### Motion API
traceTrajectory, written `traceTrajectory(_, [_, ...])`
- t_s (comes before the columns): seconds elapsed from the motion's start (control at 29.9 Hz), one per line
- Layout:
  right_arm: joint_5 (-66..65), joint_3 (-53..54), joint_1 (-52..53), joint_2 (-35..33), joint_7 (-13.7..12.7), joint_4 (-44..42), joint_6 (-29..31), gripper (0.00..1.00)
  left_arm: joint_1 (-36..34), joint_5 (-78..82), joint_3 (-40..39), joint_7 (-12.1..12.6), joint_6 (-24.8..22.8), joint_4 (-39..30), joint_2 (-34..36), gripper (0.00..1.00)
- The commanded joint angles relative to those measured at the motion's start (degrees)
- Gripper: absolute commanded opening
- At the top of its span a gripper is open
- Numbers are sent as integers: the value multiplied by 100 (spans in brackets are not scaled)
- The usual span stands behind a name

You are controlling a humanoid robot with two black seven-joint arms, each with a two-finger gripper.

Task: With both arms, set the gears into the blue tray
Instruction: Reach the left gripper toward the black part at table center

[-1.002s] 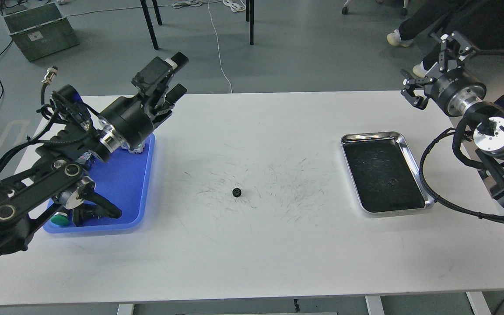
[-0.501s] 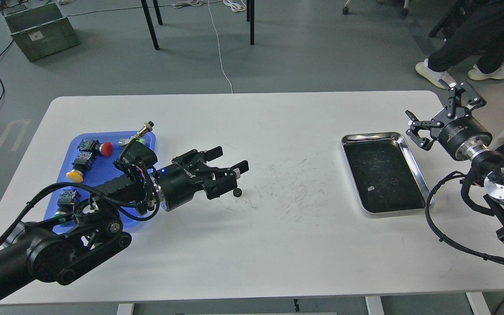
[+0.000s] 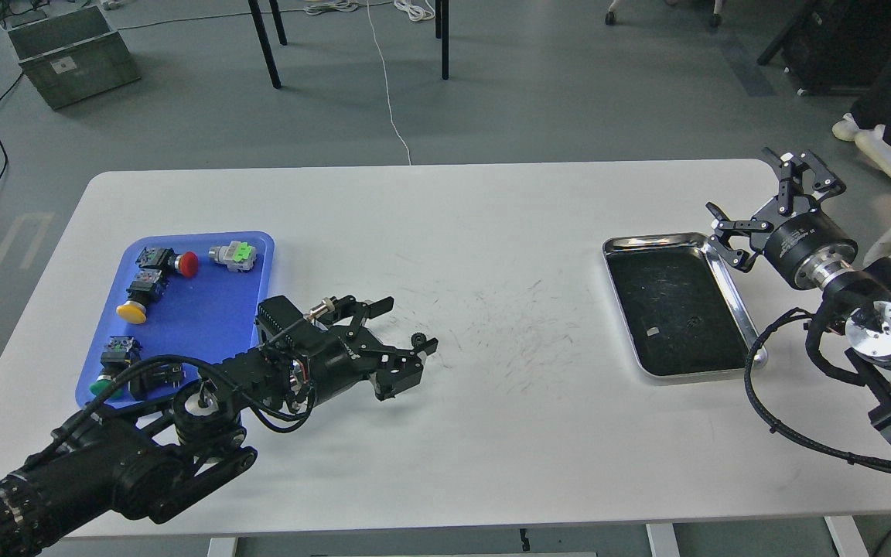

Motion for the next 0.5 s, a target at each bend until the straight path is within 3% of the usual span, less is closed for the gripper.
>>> traceTrajectory(0.0, [0, -6, -9, 0, 0, 0, -8, 95, -5, 55, 19, 2, 2, 173, -160, 96])
traceTrajectory(0.23, [0, 3, -17, 0, 0, -9, -8, 96, -23, 55, 142, 2, 28, 569, -336, 90])
traceTrajectory(0.47, [0, 3, -17, 17, 9, -9, -8, 96, -58, 55, 248, -7, 125, 841, -450, 75])
